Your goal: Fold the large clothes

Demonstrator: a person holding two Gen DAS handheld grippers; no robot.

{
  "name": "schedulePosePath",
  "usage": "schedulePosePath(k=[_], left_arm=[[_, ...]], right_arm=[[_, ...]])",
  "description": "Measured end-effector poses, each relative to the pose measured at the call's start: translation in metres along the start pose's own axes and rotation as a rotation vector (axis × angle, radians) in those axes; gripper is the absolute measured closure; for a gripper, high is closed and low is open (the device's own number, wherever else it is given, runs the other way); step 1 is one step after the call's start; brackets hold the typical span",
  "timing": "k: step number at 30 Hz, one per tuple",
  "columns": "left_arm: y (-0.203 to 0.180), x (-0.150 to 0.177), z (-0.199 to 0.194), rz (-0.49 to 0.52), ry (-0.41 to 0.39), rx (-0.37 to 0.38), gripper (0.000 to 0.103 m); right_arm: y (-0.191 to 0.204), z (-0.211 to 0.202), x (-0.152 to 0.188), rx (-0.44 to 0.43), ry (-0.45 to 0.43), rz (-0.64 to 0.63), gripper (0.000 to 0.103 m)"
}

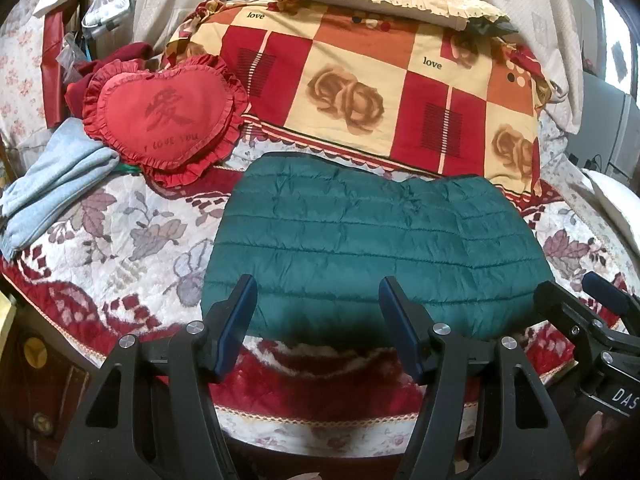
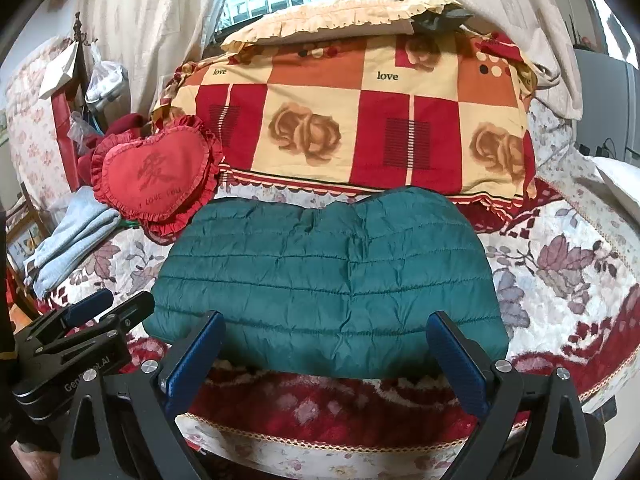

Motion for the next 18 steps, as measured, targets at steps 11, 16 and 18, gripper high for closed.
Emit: schedulePosePath(k=[11,16,18], left_arm=[[-0.0007,0.0007,-0.0001,-0.004,-0.002,-0.003,0.039],[0.0011,0.0025,0.0008,0.003,0.004,-0.002,0.039],[0.001,0.0035,0.0009,0.004,0.003,-0.003,0.039]], right_arm=[[-0.0002,0.0018,0.0016,0.004,0.01,0.007,0.003],[-0.0004,0.0021,0.0016,0.003,0.012,0.008,0.003],[-0.0009,0.0025,0.0014,0.003,0.012,0.01,0.003]])
Point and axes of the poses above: each gripper's, at about its wrist camera, not at the fingertips, and z roughly the way its jaws point, y to its left, x to its underside, the point moved 5 cm from there along z, roughly the way its jaws point, and after that the axes turned 7 degrees about -x, right-handed, at the moved point
